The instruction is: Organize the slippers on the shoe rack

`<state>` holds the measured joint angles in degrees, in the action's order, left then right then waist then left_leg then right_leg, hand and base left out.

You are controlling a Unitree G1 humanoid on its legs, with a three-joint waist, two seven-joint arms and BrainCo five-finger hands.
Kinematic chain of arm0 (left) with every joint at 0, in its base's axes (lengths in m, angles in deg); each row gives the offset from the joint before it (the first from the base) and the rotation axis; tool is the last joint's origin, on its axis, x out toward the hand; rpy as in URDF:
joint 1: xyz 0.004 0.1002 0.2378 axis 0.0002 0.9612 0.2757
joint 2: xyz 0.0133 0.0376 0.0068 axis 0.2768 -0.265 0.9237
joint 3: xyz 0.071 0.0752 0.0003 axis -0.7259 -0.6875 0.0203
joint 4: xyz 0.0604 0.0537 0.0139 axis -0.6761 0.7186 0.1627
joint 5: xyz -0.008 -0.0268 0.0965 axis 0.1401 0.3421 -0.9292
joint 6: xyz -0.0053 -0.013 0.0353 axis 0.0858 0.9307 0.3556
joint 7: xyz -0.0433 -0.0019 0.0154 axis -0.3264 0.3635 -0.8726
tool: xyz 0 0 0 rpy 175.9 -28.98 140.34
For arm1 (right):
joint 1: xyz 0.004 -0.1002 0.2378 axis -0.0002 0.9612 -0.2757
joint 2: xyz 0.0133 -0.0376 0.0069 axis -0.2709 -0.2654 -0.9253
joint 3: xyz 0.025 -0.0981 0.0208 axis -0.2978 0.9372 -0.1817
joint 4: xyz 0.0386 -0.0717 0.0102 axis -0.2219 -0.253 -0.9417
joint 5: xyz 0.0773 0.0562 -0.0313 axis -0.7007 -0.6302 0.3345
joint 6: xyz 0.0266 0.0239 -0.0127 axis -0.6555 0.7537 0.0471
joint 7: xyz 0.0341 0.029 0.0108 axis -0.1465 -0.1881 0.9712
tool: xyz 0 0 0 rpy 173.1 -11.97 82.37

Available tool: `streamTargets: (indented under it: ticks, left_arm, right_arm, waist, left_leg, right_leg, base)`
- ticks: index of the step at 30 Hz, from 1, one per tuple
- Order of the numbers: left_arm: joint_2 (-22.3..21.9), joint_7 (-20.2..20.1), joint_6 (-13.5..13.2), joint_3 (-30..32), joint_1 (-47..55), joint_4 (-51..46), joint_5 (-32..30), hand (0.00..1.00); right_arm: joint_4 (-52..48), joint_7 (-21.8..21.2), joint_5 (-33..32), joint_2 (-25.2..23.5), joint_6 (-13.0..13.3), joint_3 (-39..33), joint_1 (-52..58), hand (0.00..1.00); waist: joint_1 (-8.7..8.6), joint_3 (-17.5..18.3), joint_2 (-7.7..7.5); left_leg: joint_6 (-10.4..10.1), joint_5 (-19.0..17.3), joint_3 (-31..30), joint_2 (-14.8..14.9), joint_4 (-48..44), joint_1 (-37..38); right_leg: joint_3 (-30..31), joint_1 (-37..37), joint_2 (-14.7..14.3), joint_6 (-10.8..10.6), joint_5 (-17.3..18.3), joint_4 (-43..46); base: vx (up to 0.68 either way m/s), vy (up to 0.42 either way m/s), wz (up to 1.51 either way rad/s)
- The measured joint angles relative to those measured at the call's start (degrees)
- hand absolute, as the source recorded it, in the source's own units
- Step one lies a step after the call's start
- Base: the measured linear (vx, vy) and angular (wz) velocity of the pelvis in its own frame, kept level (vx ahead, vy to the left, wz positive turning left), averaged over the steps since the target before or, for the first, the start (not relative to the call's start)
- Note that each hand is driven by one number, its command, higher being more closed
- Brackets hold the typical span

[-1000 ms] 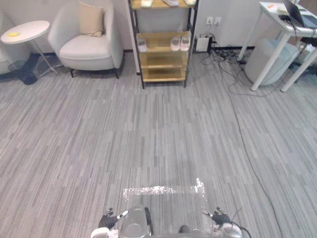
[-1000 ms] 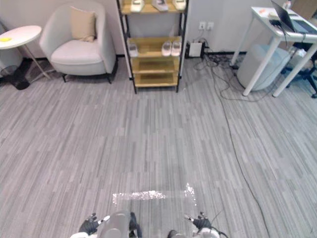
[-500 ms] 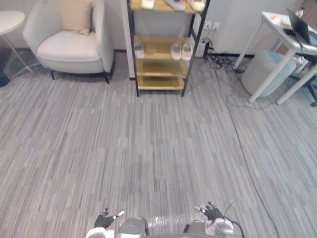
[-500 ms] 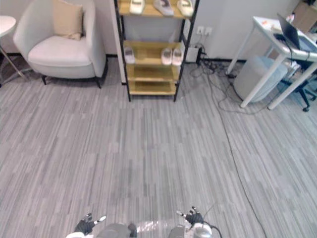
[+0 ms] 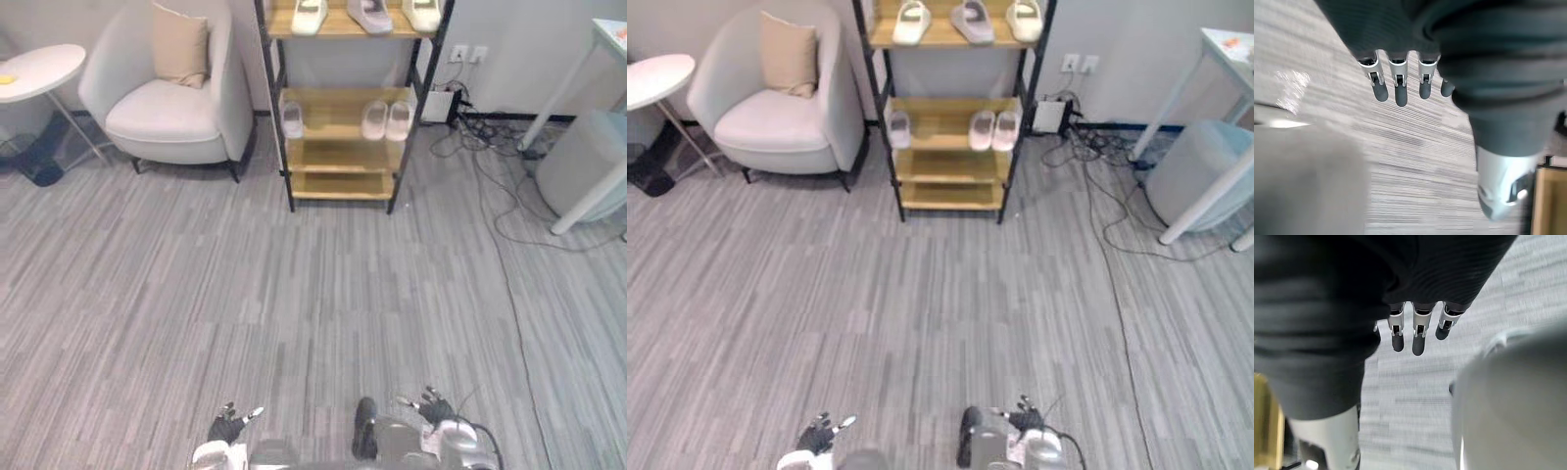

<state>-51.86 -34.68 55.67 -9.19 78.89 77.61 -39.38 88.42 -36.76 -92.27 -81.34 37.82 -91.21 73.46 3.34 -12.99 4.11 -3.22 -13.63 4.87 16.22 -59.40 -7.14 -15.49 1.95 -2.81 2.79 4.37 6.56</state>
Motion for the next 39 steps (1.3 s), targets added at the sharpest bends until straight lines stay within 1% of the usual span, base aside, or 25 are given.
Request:
streamTargets:
  ticks: [1, 4, 6, 7, 8, 11, 13, 14, 15, 17, 19, 21, 24, 25, 26, 27, 28, 29, 31, 32, 33, 34, 35, 37, 39]
  left_arm:
    - [0.06, 0.04, -0.09, -0.20, 0.02, -0.94, 0.03, 0.00]
    - [0.32, 0.09, -0.07, -0.28, -0.34, -1.36, 0.11, 0.00]
    - [0.73, 0.13, -0.06, -0.64, -0.54, -1.38, 0.14, 0.00]
    - [0.75, 0.11, -0.04, -0.81, -0.47, -1.30, 0.14, 0.00]
    - [1.46, 0.07, -0.05, -0.92, 0.16, -0.93, 0.21, 0.00]
    - [2.95, -0.04, 0.11, -1.14, -0.39, -0.26, 0.16, 0.00]
    - [3.43, -0.07, 0.26, -1.65, -0.39, 1.45, 0.04, 0.00]
    - [4.13, -0.11, 0.43, -2.38, -0.24, 1.83, -0.07, 0.00]
    - [4.61, -0.08, 0.52, -3.20, -0.19, 1.98, -0.09, 0.00]
    - [4.93, -0.10, 0.44, -4.05, -0.30, 1.96, -0.09, 0.00]
    - [4.78, -0.17, 0.27, -4.45, -0.47, 1.59, -0.09, 0.00]
    - [4.54, -0.17, 0.38, -4.43, -0.42, 1.60, -0.11, 0.00]
    - [4.37, -0.01, 0.30, -4.32, 0.17, 1.48, -0.15, 0.00]
    - [5.06, 0.03, 0.24, -4.28, 0.85, 1.25, -0.18, 0.00]
    - [5.07, 0.10, 0.28, -3.46, 0.67, 1.80, -0.21, 0.00]
    - [2.94, 0.06, 0.31, -2.66, 0.33, 2.27, -0.21, 0.00]
    - [1.32, 0.01, 0.00, -2.65, 0.39, 2.31, -0.22, 0.00]
    - [0.75, -0.05, 0.01, -2.65, 0.17, 2.32, -0.21, 0.00]
    - [0.34, -0.15, 0.12, -2.76, -0.18, 2.34, -0.21, 0.00]
    - [0.07, -0.17, 0.19, -2.70, -0.91, 2.33, -0.23, 0.00]
    - [-0.06, -0.24, 0.03, -2.62, -1.49, 2.19, -0.20, 0.00]
    - [-0.06, -0.26, 0.03, -2.58, -1.72, 2.00, -0.20, 0.00]
    - [-0.16, -0.26, 0.01, -2.70, -2.08, 1.05, -0.22, 0.00]
    - [-1.34, -0.35, -0.11, -2.78, -2.18, -0.41, -0.18, 0.00]
    - [-1.44, -0.36, -0.17, -2.86, -2.24, -1.15, -0.15, 0.00]
  right_arm:
    - [0.37, 0.27, -0.07, -0.13, -0.05, 0.01, -0.09, 0.00]
    - [0.37, 0.47, -0.15, -0.53, -0.18, -0.06, -0.30, 0.00]
    - [0.36, 0.64, -0.27, -1.39, -0.12, -0.02, -0.10, 0.00]
    - [0.36, 0.68, -0.35, -1.58, -0.12, 0.03, -0.05, 0.00]
    - [0.24, 0.84, -0.57, -2.38, -0.03, 0.04, -0.41, 0.00]
    - [0.22, 0.60, -0.36, -4.20, -0.01, 0.11, -0.46, 0.00]
    - [0.14, 0.27, 0.21, -4.65, 0.00, 0.18, -0.46, 0.00]
    - [-0.10, 0.15, 0.30, -4.63, 0.11, 0.18, -0.67, 0.00]
    - [-0.14, 0.08, 0.47, -4.58, 0.13, 0.17, -0.75, 0.00]
    - [0.04, -0.39, 0.68, -4.48, 0.09, 0.49, -0.61, 0.00]
    - [-0.05, -0.82, 0.71, -4.46, 0.21, 0.51, -1.27, 0.00]
    - [-0.26, -0.82, 0.69, -4.09, 0.35, 0.46, -2.11, 0.00]
    - [-0.48, -0.82, 0.69, -3.69, 0.42, 0.53, -2.45, 0.00]
    - [-0.27, -0.82, 0.69, -3.91, 0.41, 0.86, -1.54, 0.00]
    - [-0.46, -0.95, 0.64, -3.70, 0.41, 1.58, -1.05, 0.00]
    - [-0.35, -0.96, 0.70, -1.67, 0.34, 2.60, -2.16, 0.00]
    - [-0.15, -0.94, 0.70, -0.82, 0.47, 2.48, -1.87, 0.00]
    - [-0.04, -0.97, 0.70, -0.54, 0.35, 2.25, -1.83, 0.00]
    - [-0.02, -0.98, 0.66, -0.12, 0.37, 2.09, -1.74, 0.00]
    - [-0.01, -0.88, 0.60, 0.32, 0.29, 2.03, -1.20, 0.00]
    - [-0.09, -0.71, 0.43, 0.48, 0.24, 1.97, -0.17, 0.00]
    - [-0.09, -0.62, 0.37, 0.41, 0.21, 1.95, -0.25, 0.00]
    - [0.20, -0.54, 0.25, 0.03, 0.02, 2.04, -0.24, 0.00]
    - [0.34, -0.54, 0.03, -0.20, -0.05, 2.12, -0.40, 0.00]
    - [0.32, -0.51, 0.03, -0.34, -0.11, 2.08, -0.42, 0.00]
  waist:
    - [0.49, -0.21, -0.23]
    - [1.38, -0.56, -0.61]
    - [2.92, -0.95, -1.79]
    - [3.40, -0.85, -1.97]
    - [3.65, -0.29, -2.59]
    - [3.49, 0.02, -5.35]
    - [3.69, 0.03, -5.74]
    - [3.32, -0.17, -6.39]
    - [2.94, -0.09, -6.72]
    - [2.76, 0.06, -6.81]
    - [2.56, 0.09, -6.36]
    - [1.78, -0.30, -5.71]
    - [1.33, -0.68, -5.44]
    - [1.29, 0.02, -6.99]
    - [0.69, 0.40, -7.79]
    - [0.74, 0.54, -4.09]
    - [-0.27, 1.65, -3.04]
    - [-0.20, 1.87, -1.33]
    - [-0.57, 1.74, -0.57]
    - [-0.77, 1.11, 0.32]
    - [-0.22, 0.50, -0.09]
    - [-0.08, 0.47, 0.05]
    - [0.08, -0.11, -1.03]
    - [0.47, -0.10, -1.14]
    - [1.15, -0.18, -1.12]
  left_leg:
    - [0.71, -2.76, 2.34, -1.88, 3.88, -4.39]
    - [0.46, -2.59, 2.98, -6.84, 22.14, -8.02]
    - [-1.34, 7.29, 0.64, -11.72, 43.95, -6.75]
    - [-1.87, 9.93, 0.82, -11.91, 45.54, -6.06]
    - [0.44, 14.47, 0.91, -13.27, 46.31, -4.84]
    - [3.18, 10.99, 1.35, -15.04, 41.31, -5.72]
    - [4.08, 8.04, 3.16, -14.96, 40.41, -1.48]
    - [4.77, 6.16, 3.42, -15.97, 41.37, 2.97]
    - [5.08, 5.05, 3.28, -16.51, 41.87, 5.95]
    - [5.38, 4.66, 2.48, -16.90, 45.70, 12.38]
    - [5.37, 4.66, 1.67, -15.01, 49.67, 17.03]
    - [4.90, 4.38, 0.89, -13.20, 50.75, 18.83]
    - [1.69, 2.44, 0.88, -11.91, 50.95, 21.87]
    - [-1.12, 0.51, 0.52, -13.41, 51.06, 24.31]
    - [-1.75, -1.15, -0.23, -13.63, 50.88, 25.84]
    - [-1.66, -2.34, -0.68, -10.88, 49.61, 25.80]
    - [-1.59, -2.44, -1.20, -9.74, 46.94, 24.13]
    - [-1.67, -2.47, -1.90, -8.15, 43.98, 22.86]
    - [-2.09, -2.15, -3.76, -6.50, 35.02, 18.93]
    - [-4.24, 0.52, -3.77, -4.03, 24.27, 14.87]
    - [-3.67, 5.06, -2.94, -1.55, 12.47, 9.85]
    - [-3.42, 3.50, -1.78, -0.85, 8.69, 7.97]
    - [-1.77, -0.35, 0.91, -0.76, 4.90, 4.31]
    - [0.30, -4.53, 3.94, -3.27, 9.89, -0.99]
    - [0.52, -4.44, 3.37, -6.70, 22.29, -3.39]
  right_leg:
    - [0.46, 2.52, 0.09, -0.33, 0.19, -2.65]
    - [1.15, 5.22, 1.35, -1.05, 1.65, -4.10]
    - [2.83, 7.68, 3.56, -2.61, 4.21, -4.38]
    - [3.72, 8.35, 3.69, -3.13, 4.68, -4.67]
    - [5.04, 9.86, 4.68, -4.36, 5.75, -5.13]
    - [5.66, 8.43, 7.32, -6.56, 7.76, 1.24]
    - [6.92, 2.67, 9.47, -9.58, 9.06, 19.84]
    - [5.55, -1.64, 12.44, -12.08, 7.75, 34.07]
    - [3.15, -3.22, 14.56, -11.49, 8.08, 41.13]
    - [-2.15, -5.06, 16.77, -7.49, 10.52, 44.89]
    - [-6.90, -9.27, 15.45, -5.24, 12.51, 37.08]
    - [-6.82, -13.21, 13.05, -4.45, 11.27, 26.36]
    - [-1.40, -14.93, 9.10, -5.02, -0.19, 7.69]
    - [1.74, -14.90, 9.35, -4.60, -9.18, 4.25]
    - [3.32, -15.04, 9.63, -1.48, -10.98, 6.17]
    - [2.60, -15.62, 7.67, -1.17, -10.81, 9.36]
    - [2.25, -15.66, 6.32, -1.40, -7.01, 9.15]
    - [1.22, -15.11, 5.39, -0.88, -5.68, 9.15]
    - [-0.11, -13.48, 4.26, -1.08, -3.98, 7.93]
    - [-1.37, -9.88, 2.65, -0.36, -3.15, 5.61]
    - [-1.93, -5.26, 1.40, 0.14, -2.57, 2.16]
    - [-1.91, -3.49, 1.09, 0.34, -2.42, 0.94]
    - [-1.74, -0.45, 1.14, 0.32, -2.37, -1.45]
    - [-0.77, 2.37, 1.57, -0.07, -2.14, -4.17]
    - [0.43, 3.73, 2.46, -1.07, -1.32, -4.67]
  base:
    - [0.33, -0.082, -0.11]
    - [0.35, 0.054, -0.24]
    - [0.40, 0.163, -0.43]
    - [0.47, 0.175, -0.52]
    - [0.53, 0.178, -0.32]
    - [0.50, 0.122, -0.16]
    - [0.52, 0.155, -0.28]
    - [0.57, 0.125, -0.09]
    - [0.61, 0.076, 0.10]
    - [0.44, 0.005, 0.23]
    - [0.50, -0.068, 0.21]
    - [0.43, -0.115, 0.19]
    - [0.44, -0.181, 0.20]
    - [0.51, -0.244, 0.33]
    - [0.48, -0.211, 0.22]
    - [0.43, -0.202, 0.24]
    - [0.46, -0.196, 0.08]
    - [0.39, -0.197, 0.22]
    - [0.30, -0.191, 0.25]
    - [0.37, -0.186, 0.47]
    - [0.30, -0.110, 0.44]
    - [0.36, -0.121, 0.34]
    - [0.28, -0.080, 0.10]
    - [0.26, -0.019, -0.09]
    - [0.25, 0.102, -0.37]
